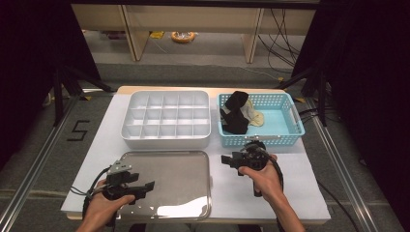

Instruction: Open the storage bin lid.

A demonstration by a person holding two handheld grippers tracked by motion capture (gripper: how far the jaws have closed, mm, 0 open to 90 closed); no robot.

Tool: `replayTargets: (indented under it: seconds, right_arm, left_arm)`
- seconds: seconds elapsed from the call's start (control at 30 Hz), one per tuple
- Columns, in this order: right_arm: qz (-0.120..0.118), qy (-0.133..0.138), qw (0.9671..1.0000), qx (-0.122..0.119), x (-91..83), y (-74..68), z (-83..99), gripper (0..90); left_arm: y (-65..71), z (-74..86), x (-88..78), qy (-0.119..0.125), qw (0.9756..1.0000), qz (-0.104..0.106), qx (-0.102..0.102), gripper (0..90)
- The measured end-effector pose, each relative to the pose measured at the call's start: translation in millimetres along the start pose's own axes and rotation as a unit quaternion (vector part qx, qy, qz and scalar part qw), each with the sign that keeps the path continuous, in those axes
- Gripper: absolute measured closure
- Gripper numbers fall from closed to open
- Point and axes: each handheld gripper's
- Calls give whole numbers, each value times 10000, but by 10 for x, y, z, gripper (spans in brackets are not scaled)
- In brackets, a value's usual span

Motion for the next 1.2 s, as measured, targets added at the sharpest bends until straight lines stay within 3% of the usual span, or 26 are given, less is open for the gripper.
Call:
replayTargets:
  seconds: [0.07,0.1,0.17,0.23,0.3,0.33,0.37,0.4,0.47,0.53,0.6,0.67,0.7,0.77,0.8,0.87,0.9,0.97,1.0,1.13,1.17,1.2]
  right_arm:
    - [90,81,9998,-188,-30,30,-33,430]
    - [81,110,9998,-120,-42,15,-42,429]
    - [153,176,9994,-271,-66,43,-79,423]
    - [137,251,9993,-228,-93,53,-117,421]
    - [193,354,9988,-277,-124,72,-151,417]
    - [236,381,9989,-171,-137,60,-161,419]
    - [343,398,9979,-375,-136,98,-181,415]
    - [388,312,9978,-434,-145,117,-205,414]
    - [392,395,9979,-330,-161,115,-237,415]
    - [493,405,9962,-595,-180,163,-291,416]
    - [542,467,9951,-686,-211,185,-345,416]
    - [577,510,9946,-695,-235,225,-391,415]
    - [647,558,9948,-562,-255,275,-434,415]
    - [727,577,9937,-634,-277,344,-472,413]
    - [727,577,9937,-634,-277,344,-472,413]
    - [813,601,9938,-459,-278,362,-494,410]
    - [872,607,9925,-610,-282,430,-526,404]
    - [906,602,9926,-547,-279,427,-532,404]
    - [984,593,9912,-661,-274,455,-548,401]
    - [1015,605,9913,-572,-256,467,-565,399]
    - [1054,608,9910,-550,-250,465,-566,399]
    - [1026,572,9909,-660,-254,492,-576,399]
  left_arm:
    - [50,-9,35,37,10000,59,-11,276]
    - [75,-14,53,28,9999,99,44,270]
    - [136,-15,83,-71,9998,101,177,240]
    - [202,-10,125,-6,9998,120,162,214]
    - [238,-8,153,-26,9994,137,321,196]
    - [261,-5,173,-8,9995,153,285,191]
    - [278,-1,188,-60,9993,187,331,191]
    - [302,11,207,-47,9993,187,326,190]
    - [329,29,220,-65,9992,215,345,183]
    - [342,34,214,-111,9985,275,460,174]
    - [377,38,211,-48,9983,267,508,164]
    - [404,40,211,-11,9982,255,534,163]
    - [410,40,211,-44,9979,250,602,160]
    - [419,44,213,-70,9972,259,692,159]
    - [438,53,223,-11,9977,252,623,159]
    - [441,64,220,-56,9971,186,732,159]
    - [439,76,215,-68,9968,186,777,159]
    - [446,86,216,-21,9972,169,729,159]
    - [449,88,206,-23,9970,161,760,159]
    - [429,86,183,-75,9949,119,998,159]
    - [450,93,193,26,9963,137,852,159]
    - [453,95,187,35,9963,123,846,159]
Point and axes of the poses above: each handheld gripper's, and its own axes: x roughly forward along the jaws, z roughly out of its underside, y roughly to its right, and after that the axes turned 6 degrees about -z, right-handed
